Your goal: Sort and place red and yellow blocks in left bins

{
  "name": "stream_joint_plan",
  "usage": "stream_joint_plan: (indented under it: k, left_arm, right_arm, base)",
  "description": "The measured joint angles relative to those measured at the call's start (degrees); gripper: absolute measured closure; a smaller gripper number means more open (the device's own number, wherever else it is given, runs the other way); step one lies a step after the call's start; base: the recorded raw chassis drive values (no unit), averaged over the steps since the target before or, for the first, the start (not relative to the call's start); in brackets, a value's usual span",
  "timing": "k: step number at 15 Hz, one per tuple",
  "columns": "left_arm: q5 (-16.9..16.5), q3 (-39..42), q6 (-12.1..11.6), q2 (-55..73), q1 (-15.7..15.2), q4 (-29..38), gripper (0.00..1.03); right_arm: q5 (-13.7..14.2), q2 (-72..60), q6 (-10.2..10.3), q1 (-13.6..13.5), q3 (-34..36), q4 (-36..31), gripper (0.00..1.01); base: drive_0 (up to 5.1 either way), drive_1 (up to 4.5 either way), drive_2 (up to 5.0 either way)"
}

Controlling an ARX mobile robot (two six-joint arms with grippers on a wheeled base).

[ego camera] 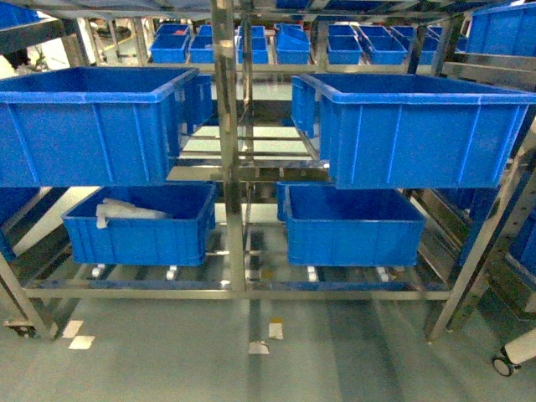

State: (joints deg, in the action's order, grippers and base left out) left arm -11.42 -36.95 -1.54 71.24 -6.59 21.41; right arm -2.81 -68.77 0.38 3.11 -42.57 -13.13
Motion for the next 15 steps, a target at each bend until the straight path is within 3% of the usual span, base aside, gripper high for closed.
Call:
stream_joint_plan:
  k: [15]
  left_arm:
    - [0.0, 0.0, 0.0, 0.0, -0.1, -0.2, 0.76]
  right_arm:
    - [0.0, 0.0, 0.0, 0.0, 0.0, 0.1, 0.73]
  base:
    - [0.0, 4.27, -4.4]
